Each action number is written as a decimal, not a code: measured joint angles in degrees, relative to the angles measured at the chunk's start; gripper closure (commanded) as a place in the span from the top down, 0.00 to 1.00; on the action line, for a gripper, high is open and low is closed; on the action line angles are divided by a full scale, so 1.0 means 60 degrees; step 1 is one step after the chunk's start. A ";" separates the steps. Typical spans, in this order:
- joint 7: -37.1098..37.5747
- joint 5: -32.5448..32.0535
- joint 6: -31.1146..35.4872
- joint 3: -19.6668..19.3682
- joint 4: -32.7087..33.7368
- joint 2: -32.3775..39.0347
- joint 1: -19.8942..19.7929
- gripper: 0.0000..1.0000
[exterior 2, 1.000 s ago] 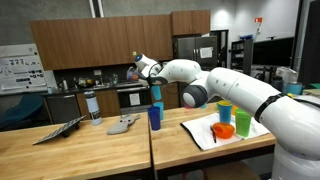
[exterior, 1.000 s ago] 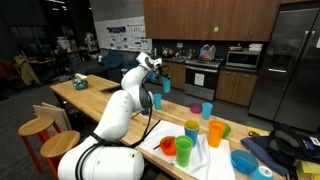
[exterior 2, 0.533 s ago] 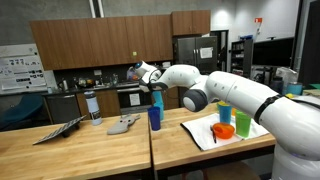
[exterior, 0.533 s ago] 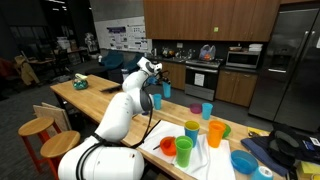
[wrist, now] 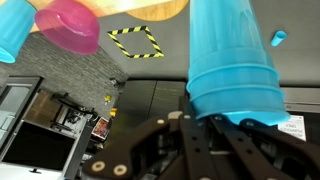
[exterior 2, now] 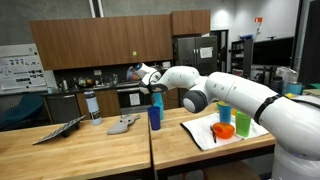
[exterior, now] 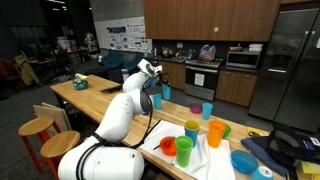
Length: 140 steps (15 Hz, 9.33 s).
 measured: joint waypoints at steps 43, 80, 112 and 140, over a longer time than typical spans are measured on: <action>0.1759 -0.0308 0.0219 -0.0326 0.0015 0.0750 0.0925 0.02; 0.2769 -0.0433 0.0296 -0.0610 0.0046 0.1001 0.1300 0.99; 0.2355 -0.0591 -0.1583 -0.0855 0.0224 -0.1321 0.1393 1.00; 0.3538 -0.0992 -0.3449 -0.0246 0.0057 -0.1806 0.2182 1.00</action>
